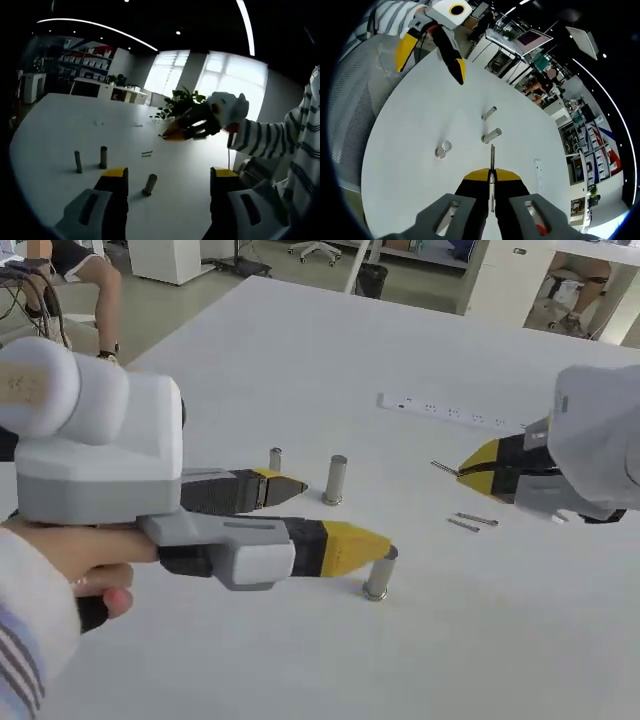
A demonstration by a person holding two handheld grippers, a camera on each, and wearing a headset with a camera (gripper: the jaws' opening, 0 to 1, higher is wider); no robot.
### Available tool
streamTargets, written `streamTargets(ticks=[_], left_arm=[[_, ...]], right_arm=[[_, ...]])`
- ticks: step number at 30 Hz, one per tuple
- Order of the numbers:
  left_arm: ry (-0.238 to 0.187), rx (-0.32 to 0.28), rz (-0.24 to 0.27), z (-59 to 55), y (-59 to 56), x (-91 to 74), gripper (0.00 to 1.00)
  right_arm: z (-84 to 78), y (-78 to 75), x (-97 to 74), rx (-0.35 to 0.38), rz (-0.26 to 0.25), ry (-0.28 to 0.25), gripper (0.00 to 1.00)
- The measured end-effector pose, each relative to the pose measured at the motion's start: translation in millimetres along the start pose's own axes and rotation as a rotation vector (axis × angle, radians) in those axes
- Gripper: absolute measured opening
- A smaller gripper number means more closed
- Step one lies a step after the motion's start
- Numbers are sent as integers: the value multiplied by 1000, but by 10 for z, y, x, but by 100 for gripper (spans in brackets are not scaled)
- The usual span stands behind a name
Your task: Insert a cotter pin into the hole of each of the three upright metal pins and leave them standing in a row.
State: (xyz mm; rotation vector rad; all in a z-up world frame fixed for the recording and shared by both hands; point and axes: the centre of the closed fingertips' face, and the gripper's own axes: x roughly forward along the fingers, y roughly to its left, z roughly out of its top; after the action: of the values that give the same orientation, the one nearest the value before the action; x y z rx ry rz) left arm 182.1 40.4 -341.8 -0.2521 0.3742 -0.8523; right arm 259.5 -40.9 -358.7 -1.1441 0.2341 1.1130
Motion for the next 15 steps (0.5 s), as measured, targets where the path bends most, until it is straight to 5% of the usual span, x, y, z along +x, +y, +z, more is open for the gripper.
streamTargets(ticks=[15], left_arm=[[-39,-88,-34,163,28,213,43]], right_arm=[[345,105,-98,-76,-34,-71,0]])
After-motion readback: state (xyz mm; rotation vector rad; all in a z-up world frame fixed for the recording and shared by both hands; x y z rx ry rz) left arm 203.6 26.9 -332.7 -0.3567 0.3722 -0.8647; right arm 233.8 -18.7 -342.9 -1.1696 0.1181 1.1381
